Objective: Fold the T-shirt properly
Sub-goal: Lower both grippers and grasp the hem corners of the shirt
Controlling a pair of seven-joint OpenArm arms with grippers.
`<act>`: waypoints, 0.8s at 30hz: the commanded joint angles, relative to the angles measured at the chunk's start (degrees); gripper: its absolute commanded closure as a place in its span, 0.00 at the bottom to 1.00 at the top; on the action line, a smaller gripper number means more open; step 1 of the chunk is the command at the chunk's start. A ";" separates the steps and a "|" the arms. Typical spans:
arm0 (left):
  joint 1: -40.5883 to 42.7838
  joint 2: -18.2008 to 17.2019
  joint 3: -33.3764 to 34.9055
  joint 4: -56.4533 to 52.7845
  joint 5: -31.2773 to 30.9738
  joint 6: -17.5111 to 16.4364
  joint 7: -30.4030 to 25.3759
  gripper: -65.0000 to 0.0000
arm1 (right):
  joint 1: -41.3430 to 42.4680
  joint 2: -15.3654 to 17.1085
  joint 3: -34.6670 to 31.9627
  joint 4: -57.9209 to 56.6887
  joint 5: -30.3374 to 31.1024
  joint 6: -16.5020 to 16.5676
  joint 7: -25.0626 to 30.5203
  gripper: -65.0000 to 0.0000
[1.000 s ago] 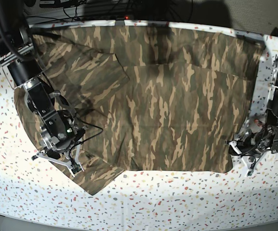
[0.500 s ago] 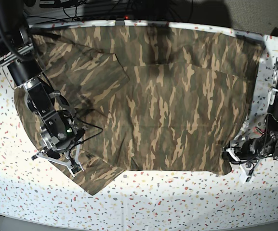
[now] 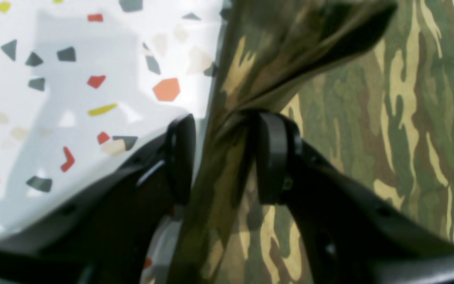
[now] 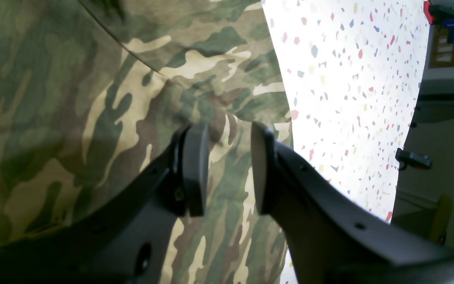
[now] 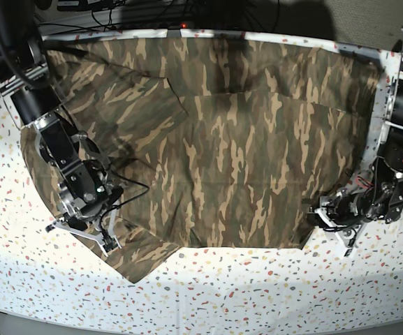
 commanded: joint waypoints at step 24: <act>2.36 0.28 -0.28 8.85 5.07 -0.42 -3.17 0.62 | 1.75 0.61 0.48 0.96 -1.20 -0.50 0.04 0.71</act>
